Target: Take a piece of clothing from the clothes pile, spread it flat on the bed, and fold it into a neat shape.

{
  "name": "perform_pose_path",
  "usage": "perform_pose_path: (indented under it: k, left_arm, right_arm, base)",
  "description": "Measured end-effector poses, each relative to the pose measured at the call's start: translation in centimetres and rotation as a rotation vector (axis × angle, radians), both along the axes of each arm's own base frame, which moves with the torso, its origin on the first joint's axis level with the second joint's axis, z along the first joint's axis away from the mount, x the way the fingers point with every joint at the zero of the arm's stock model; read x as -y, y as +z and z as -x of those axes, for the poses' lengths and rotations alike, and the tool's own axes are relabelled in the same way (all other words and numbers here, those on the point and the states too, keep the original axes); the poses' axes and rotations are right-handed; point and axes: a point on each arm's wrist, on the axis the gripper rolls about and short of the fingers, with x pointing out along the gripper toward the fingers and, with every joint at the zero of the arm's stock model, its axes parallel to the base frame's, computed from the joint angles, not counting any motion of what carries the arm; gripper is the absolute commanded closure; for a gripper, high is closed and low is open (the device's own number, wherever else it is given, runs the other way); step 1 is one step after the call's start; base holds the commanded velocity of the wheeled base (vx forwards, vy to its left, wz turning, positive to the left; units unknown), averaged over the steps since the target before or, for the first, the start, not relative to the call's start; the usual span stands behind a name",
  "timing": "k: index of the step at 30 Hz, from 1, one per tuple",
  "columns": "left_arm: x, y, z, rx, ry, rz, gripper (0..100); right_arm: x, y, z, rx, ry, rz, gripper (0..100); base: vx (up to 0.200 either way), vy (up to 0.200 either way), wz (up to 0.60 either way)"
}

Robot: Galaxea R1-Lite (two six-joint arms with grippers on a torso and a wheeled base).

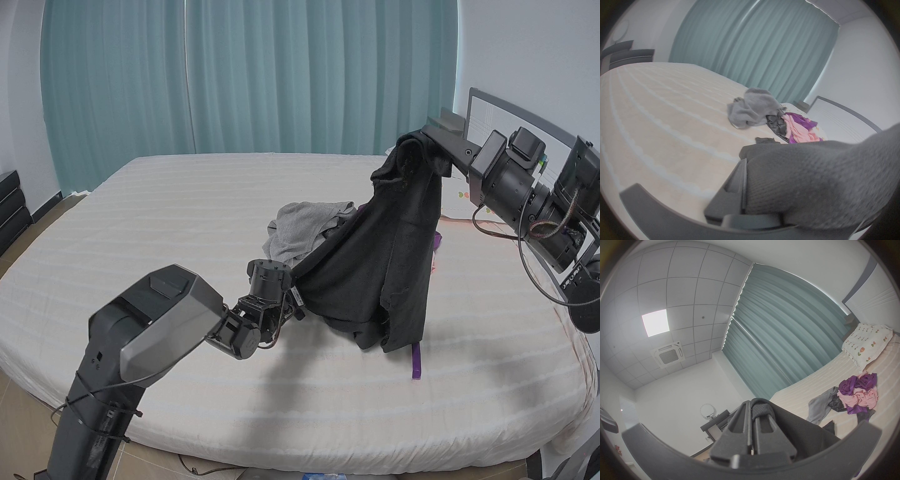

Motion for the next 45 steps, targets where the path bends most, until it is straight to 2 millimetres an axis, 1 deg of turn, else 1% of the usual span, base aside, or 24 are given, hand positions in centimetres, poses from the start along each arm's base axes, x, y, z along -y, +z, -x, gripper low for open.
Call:
perform_pose_path:
  k: [5, 8, 11, 13, 16, 19, 21, 24, 26, 27, 31, 35, 38, 41, 45]
  left_arm:
    - [-2.0, 2.5, 1.6, -0.061, 0.027, 0.009, 100]
    - [-3.4, 4.8, 2.7, -0.087, 0.043, 0.016, 100]
    - [-4.4, 7.7, 3.9, -0.095, 0.06, 0.042, 100]
    - [-5.1, 10.0, 4.7, -0.094, 0.071, 0.062, 100]
    - [-6.1, 13.5, 5.7, -0.061, 0.084, 0.096, 100]
    - [-6.9, 16.6, 6.7, -0.014, 0.091, 0.131, 100]
    - [-7.3, 18.5, 7.5, 0.019, 0.091, 0.153, 100]
    - [-7.9, 20.1, 8.5, 0.044, 0.093, 0.173, 100]
    - [-8.1, 20.4, 9.1, 0.045, 0.094, 0.18, 100]
    - [-8.2, 20.3, 9.3, 0.04, 0.096, 0.182, 100]
    - [-8.4, 19.3, 10.3, -0.008, 0.095, 0.195, 100]
    - [-8.4, 17.3, 11.3, -0.089, 0.065, 0.2, 100]
    - [-8.4, 15.8, 11.9, -0.144, 0.051, 0.191, 100]
    - [-8.0, 14.2, 12.5, -0.194, 0.038, 0.186, 100]
    - [-7.0, 12.4, 13.2, -0.233, 0.033, 0.22, 100]
  right_arm:
    - [0.7, -1.4, -1.7, -0.042, -0.039, 0.021, 100]
    - [1.0, -3.0, -3.2, -0.084, -0.066, 0.039, 100]
    - [1.2, -4.3, -4.8, -0.11, -0.097, 0.048, 100]
    - [1.4, -4.7, -5.9, -0.116, -0.133, 0.044, 100]
    - [1.7, -4.0, -7.2, -0.084, -0.193, 0.017, 100]
    - [2.0, -2.5, -8.1, -0.034, -0.257, -0.024, 100]
    - [2.2, -1.3, -8.2, 0.001, -0.279, -0.046, 100]
    - [2.3, -0.3, -7.8, 0.028, -0.284, -0.061, 100]
    - [2.3, -0.5, -7.4, 0.02, -0.279, -0.056, 100]
    - [2.3, -0.9, -7.2, 0.005, -0.275, -0.048, 100]
    - [2.3, -3.6, -6.4, -0.092, -0.254, -0.017, 100]
    - [2.3, -6.7, -5.4, -0.232, -0.199, -0.015, 100]
    - [2.2, -8.6, -4.7, -0.317, -0.159, -0.008, 100]
    - [1.8, -10.5, -4.2, -0.39, -0.13, 0.011, 100]
    - [0.9, -12.8, -3.5, -0.462, -0.097, 0.045, 100]
  base:
    - [0.0, 0.0, 0.0]
    - [0.0, 0.0, 0.0]
    - [0.0, 0.0, 0.0]
    - [0.0, 0.0, 0.0]
    - [0.0, 0.0, 0.0]
    - [0.0, 0.0, 0.0]
    - [0.0, 0.0, 0.0]
    - [0.0, 0.0, 0.0]
    - [0.0, 0.0, 0.0]
    - [0.0, 0.0, 0.0]
    - [0.0, 0.0, 0.0]
    - [0.0, 0.0, 0.0]
    - [0.0, 0.0, 0.0]
    - [0.0, 0.0, 0.0]
    - [0.0, 0.0, 0.0]
